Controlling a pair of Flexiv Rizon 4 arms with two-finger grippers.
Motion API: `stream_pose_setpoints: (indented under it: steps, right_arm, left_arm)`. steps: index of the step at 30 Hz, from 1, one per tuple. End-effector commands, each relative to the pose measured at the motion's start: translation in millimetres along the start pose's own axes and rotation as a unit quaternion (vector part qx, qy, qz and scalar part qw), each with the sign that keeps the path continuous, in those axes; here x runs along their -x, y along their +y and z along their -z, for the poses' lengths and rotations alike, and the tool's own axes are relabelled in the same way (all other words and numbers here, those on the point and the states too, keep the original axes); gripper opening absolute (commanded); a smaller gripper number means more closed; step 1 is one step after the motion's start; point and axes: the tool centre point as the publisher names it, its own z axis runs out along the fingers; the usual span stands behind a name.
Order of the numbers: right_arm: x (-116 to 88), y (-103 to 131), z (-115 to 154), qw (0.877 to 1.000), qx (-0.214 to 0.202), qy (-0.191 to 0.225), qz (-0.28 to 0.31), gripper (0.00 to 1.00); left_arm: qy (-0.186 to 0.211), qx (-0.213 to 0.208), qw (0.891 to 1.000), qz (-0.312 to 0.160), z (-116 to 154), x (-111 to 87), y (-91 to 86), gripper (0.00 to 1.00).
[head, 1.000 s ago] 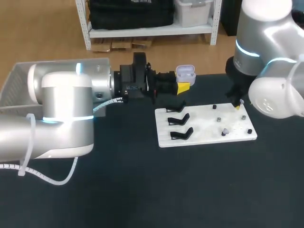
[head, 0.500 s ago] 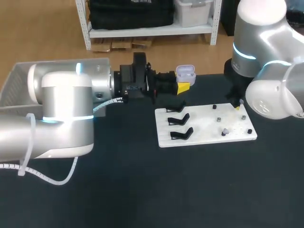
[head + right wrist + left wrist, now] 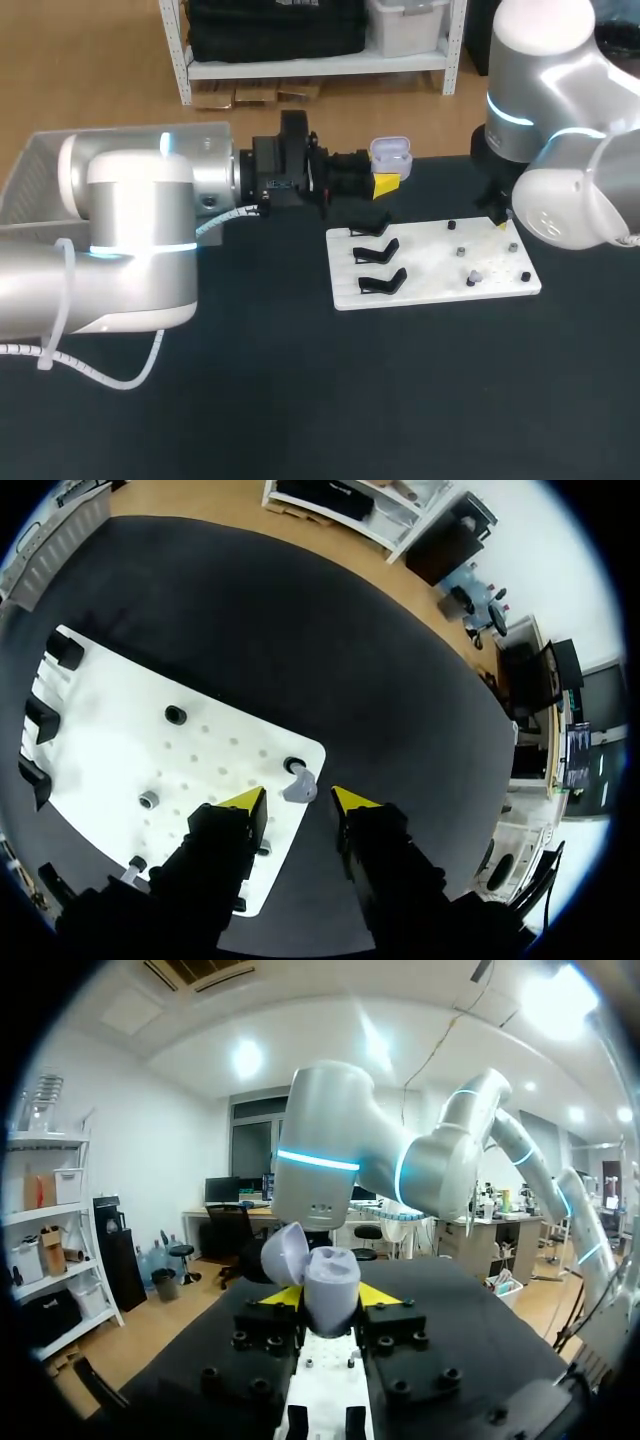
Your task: Pick up each earbud case from the left stands, insert the matching earbuds, close the lid, and place the case in the box.
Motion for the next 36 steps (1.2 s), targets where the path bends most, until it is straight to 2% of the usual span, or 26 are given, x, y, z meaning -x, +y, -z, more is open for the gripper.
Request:
stream_pose_setpoints:
  steps: [1, 7, 14, 17, 22, 25, 32, 36]
  right_arm:
    - [1.6, 0.9, -1.5, 1.000, 0.000, 0.002, -0.001, 0.40]
    - [3.4, 1.6, -3.1, 1.000, 0.000, 0.002, -0.002, 0.37]
    - [3.8, 2.4, -3.3, 1.000, -0.002, 0.004, -0.002, 0.28]
    - [3.8, 2.4, -3.5, 1.000, -0.002, 0.004, -0.003, 0.28]
    - [3.9, 1.9, -5.1, 1.000, -0.003, 0.007, -0.005, 0.16]
    - [4.0, 1.9, -6.0, 1.000, -0.003, 0.008, -0.005, 0.00]
    - [3.6, -0.3, -3.1, 1.000, -0.006, 0.011, -0.006, 0.00]
    - [4.0, -3.1, 11.2, 1.000, -0.012, 0.009, -0.005, 0.00]
  left_arm:
    - [-0.005, 0.004, 1.000, -0.003, -0.2, -1.9, -1.5, 0.00]
    - [-0.005, 0.004, 1.000, -0.003, -0.2, -1.9, -1.5, 0.00]
    - [-0.005, 0.004, 1.000, -0.003, -0.2, -1.9, -1.5, 0.00]
    - [-0.005, 0.004, 1.000, -0.003, -0.2, -1.9, -1.5, 0.00]
    - [-0.005, 0.004, 1.000, -0.003, -0.2, -1.9, -1.5, 0.00]
    - [-0.005, 0.004, 1.000, -0.003, -0.2, -1.9, -1.5, 0.00]
    - [-0.005, 0.004, 1.000, -0.003, -0.2, -1.9, -1.5, 0.00]
    - [-0.005, 0.004, 1.000, -0.003, -0.2, -1.9, -1.5, 0.00]
